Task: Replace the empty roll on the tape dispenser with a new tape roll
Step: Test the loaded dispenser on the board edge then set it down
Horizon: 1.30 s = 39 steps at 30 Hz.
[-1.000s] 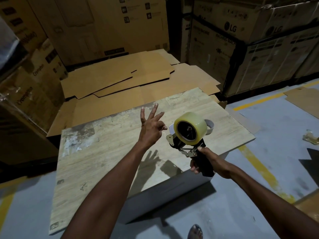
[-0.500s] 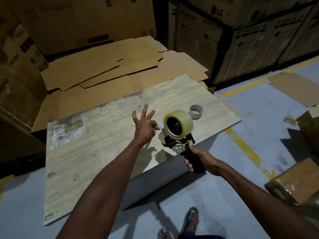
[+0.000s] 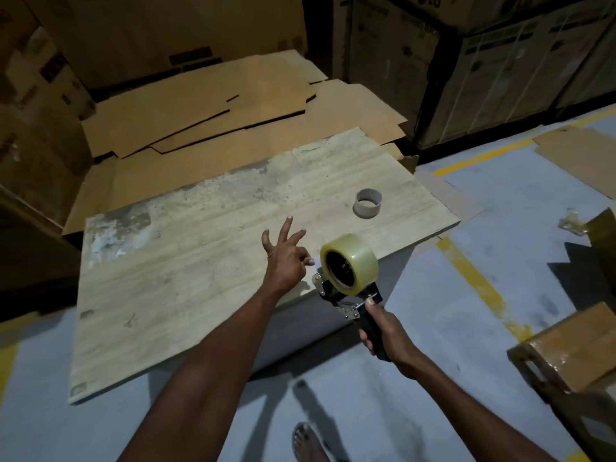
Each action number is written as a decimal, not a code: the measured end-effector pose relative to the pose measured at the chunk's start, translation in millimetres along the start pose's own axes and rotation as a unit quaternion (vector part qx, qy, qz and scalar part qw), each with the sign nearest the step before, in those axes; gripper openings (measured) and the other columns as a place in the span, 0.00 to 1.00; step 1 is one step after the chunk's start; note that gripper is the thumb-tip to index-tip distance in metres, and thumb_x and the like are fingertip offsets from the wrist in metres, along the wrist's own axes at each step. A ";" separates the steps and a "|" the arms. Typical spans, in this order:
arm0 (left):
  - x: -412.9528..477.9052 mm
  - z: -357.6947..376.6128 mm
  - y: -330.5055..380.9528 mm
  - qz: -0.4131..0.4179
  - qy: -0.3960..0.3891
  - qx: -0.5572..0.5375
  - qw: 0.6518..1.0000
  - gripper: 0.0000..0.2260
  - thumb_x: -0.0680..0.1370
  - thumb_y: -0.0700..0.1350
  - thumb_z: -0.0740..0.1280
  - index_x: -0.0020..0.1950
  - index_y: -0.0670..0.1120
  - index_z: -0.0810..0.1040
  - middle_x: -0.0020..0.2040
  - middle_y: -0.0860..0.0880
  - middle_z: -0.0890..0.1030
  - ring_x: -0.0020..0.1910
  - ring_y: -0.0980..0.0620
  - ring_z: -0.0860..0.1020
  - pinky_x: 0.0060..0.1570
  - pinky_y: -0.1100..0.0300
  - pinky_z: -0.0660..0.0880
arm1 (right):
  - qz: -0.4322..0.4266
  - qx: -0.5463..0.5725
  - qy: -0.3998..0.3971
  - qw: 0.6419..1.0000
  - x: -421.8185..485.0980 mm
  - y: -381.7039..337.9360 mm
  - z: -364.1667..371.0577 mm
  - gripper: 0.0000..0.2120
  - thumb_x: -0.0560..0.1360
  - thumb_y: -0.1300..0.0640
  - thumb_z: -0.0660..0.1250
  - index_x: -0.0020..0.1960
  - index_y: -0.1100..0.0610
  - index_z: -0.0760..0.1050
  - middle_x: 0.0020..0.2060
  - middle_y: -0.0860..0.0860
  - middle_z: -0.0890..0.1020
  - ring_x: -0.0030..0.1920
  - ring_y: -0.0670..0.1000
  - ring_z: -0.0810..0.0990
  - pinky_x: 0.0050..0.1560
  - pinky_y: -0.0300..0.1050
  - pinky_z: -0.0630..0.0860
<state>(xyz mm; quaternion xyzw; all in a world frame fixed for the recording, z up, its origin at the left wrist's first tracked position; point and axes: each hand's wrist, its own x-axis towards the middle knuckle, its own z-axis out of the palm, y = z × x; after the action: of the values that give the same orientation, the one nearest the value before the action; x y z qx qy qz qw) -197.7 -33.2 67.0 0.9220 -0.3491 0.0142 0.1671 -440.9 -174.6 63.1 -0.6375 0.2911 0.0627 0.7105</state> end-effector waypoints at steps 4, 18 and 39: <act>-5.1 20.5 25.0 -0.019 -0.027 -0.020 0.999 0.05 0.74 0.45 0.74 0.42 0.54 0.88 0.75 0.51 0.73 0.83 0.49 0.49 0.73 0.39 0.39 | -0.016 0.043 0.026 0.999 -4.1 39.4 -15.3 0.31 0.74 0.28 0.63 0.39 0.58 0.71 0.32 0.60 0.75 0.31 0.55 0.70 0.33 0.47 0.64; 23.8 78.2 83.0 -0.007 -0.025 -0.009 1.000 0.04 0.73 0.48 0.74 0.40 0.53 0.88 0.72 0.53 0.76 0.82 0.50 0.50 0.72 0.41 0.43 | -0.064 0.061 0.090 0.992 -5.5 104.3 -77.1 0.29 0.71 0.30 0.62 0.36 0.57 0.74 0.30 0.57 0.78 0.30 0.55 0.72 0.33 0.46 0.66; 71.9 137.0 77.6 0.048 -0.029 0.036 0.998 0.05 0.74 0.52 0.75 0.41 0.52 0.87 0.76 0.51 0.71 0.81 0.46 0.50 0.70 0.39 0.50 | -0.040 0.049 0.078 0.995 64.9 138.4 -104.5 0.43 0.73 0.28 0.60 0.46 0.73 0.72 0.31 0.55 0.80 0.32 0.52 0.75 0.34 0.44 0.72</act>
<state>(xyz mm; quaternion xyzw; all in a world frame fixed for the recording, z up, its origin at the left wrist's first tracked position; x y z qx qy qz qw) -206.1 -177.1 -28.9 0.9096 -0.3971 0.0078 0.1222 -486.1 -266.6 -91.1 -0.6157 0.3227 -0.0305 0.7182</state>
